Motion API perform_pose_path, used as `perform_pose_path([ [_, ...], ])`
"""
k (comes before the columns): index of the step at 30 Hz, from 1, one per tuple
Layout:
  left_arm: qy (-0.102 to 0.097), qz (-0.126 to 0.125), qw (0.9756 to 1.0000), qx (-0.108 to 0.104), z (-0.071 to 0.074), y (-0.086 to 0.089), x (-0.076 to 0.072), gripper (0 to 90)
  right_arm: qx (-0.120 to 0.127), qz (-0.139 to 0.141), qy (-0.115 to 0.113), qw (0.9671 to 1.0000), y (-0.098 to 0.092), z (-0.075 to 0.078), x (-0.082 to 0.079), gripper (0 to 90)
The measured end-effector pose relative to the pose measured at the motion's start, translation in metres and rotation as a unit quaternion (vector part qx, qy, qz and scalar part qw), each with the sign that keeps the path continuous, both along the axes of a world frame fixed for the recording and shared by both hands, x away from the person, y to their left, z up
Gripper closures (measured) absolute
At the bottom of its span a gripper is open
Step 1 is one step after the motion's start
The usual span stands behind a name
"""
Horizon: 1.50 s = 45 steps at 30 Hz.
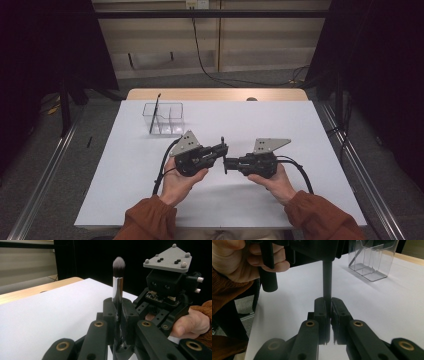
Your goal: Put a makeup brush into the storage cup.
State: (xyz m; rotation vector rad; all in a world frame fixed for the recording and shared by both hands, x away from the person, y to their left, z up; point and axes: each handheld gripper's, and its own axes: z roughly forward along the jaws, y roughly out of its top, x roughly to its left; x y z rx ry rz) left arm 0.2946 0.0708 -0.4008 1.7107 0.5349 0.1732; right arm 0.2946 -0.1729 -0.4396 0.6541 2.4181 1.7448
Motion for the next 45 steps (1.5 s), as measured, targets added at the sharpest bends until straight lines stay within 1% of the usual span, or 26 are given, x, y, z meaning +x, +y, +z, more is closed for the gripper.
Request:
perform_pose_path([
  [4, -0.002, -0.002, 1.0000, 0.003, 0.0000, -0.0013, -0.0008, 84.0, 0.006, -0.003, -0.004, 1.0000, -0.0012, 0.0017, -0.0001, 81.6],
  [14, -0.004, 0.001, 1.0000, 0.004, 0.0003, -0.0015, -0.0004, 84.0, 0.007, -0.005, 0.003, 1.0000, -0.0018, 0.0013, 0.0002, 72.5],
  [17, -0.004, 0.001, 1.0000, 0.003, 0.0005, -0.0012, -0.0003, 84.0, 0.009, -0.008, 0.002, 0.9999, -0.0016, 0.0018, 0.0002, 66.7],
  [23, -0.004, -0.001, 1.0000, 0.004, 0.0001, -0.0013, 0.0003, 83.9, 0.008, -0.012, 0.007, 0.9999, -0.0017, 0.0013, 0.0006, 52.0],
  [25, -0.003, -0.001, 1.0000, 0.005, -0.0001, -0.0015, 0.0001, 83.9, 0.007, -0.016, 0.005, 0.9998, -0.0014, 0.0016, 0.0004, 46.2],
  [28, -0.002, 0.001, 1.0000, 0.001, -0.0004, -0.0013, 0.0004, 83.9, 0.005, -0.023, 0.009, 0.9997, -0.0015, 0.0009, 0.0011, 36.0],
  [31, -0.002, 0.001, 1.0000, 0.001, -0.0002, -0.0013, 0.0001, 83.9, 0.007, -0.027, 0.010, 0.9996, -0.0017, 0.0013, 0.0013, 30.5],
  [33, -0.002, 0.002, 1.0000, 0.001, -0.0002, -0.0009, 0.0006, 83.9, 0.008, -0.028, 0.008, 0.9996, -0.0017, 0.0016, 0.0012, 25.7],
  [37, -0.002, 0.004, 1.0000, 0.001, 0.0000, -0.0001, 0.0006, 83.9, 0.009, -0.033, 0.014, 0.9993, -0.0018, 0.0010, 0.0020, 17.9],
  [38, -0.001, 0.003, 1.0000, 0.000, 0.0000, 0.0000, 0.0007, 84.0, 0.007, -0.035, 0.016, 0.9992, -0.0019, 0.0008, 0.0023, 14.6],
  [40, -0.001, 0.003, 1.0000, 0.000, 0.0001, 0.0002, 0.0010, 83.9, 0.008, -0.040, 0.019, 0.9990, -0.0021, 0.0007, 0.0027, 12.0],
  [45, -0.001, 0.004, 1.0000, 0.002, 0.0003, 0.0015, 0.0015, 83.9, 0.013, -0.041, 0.017, 0.9989, -0.0025, 0.0016, 0.0026, 6.9],
])
